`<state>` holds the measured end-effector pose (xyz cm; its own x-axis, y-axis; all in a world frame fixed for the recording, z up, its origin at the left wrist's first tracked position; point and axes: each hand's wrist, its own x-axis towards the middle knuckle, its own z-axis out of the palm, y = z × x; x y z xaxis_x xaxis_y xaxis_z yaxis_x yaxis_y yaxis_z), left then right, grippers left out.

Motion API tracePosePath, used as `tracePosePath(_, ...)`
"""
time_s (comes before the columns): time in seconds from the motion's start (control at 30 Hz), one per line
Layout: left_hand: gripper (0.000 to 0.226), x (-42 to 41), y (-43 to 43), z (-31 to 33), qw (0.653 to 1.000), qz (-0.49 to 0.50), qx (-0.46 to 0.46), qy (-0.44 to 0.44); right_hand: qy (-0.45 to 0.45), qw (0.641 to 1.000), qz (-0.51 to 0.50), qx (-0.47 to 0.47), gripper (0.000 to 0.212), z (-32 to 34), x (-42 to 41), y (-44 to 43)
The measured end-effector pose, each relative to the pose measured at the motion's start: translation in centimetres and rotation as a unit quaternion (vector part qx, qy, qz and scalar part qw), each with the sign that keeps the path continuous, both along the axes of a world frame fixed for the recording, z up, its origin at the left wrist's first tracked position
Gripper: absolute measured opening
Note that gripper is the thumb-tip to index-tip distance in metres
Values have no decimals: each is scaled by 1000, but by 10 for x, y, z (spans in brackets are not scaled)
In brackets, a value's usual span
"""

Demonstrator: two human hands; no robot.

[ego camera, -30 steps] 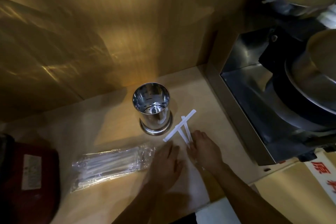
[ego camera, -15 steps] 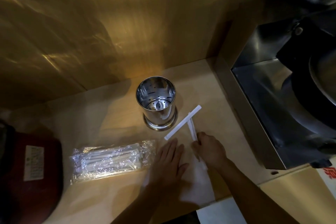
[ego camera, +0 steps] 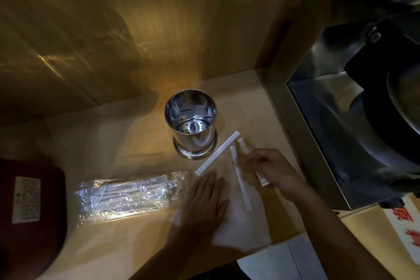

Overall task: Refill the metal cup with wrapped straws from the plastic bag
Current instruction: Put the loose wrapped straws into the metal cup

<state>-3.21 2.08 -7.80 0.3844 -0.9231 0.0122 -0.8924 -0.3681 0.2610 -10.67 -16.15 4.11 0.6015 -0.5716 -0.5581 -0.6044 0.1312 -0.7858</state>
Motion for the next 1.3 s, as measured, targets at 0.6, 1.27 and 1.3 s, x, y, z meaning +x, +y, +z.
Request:
tracePosePath(0.6, 53, -1, -2, 7, 999, 11, 38, 3, -328, 923, -17, -202, 29, 102, 42, 7)
tracePosePath(1.27, 56, 1, -2, 19, 996, 16, 74, 50, -112, 932, 152, -309, 7, 56, 93, 6)
tracePosePath(1.3, 56, 1, -2, 18, 996, 16, 75, 52, -123, 936, 128, -303, 7, 54, 91, 3)
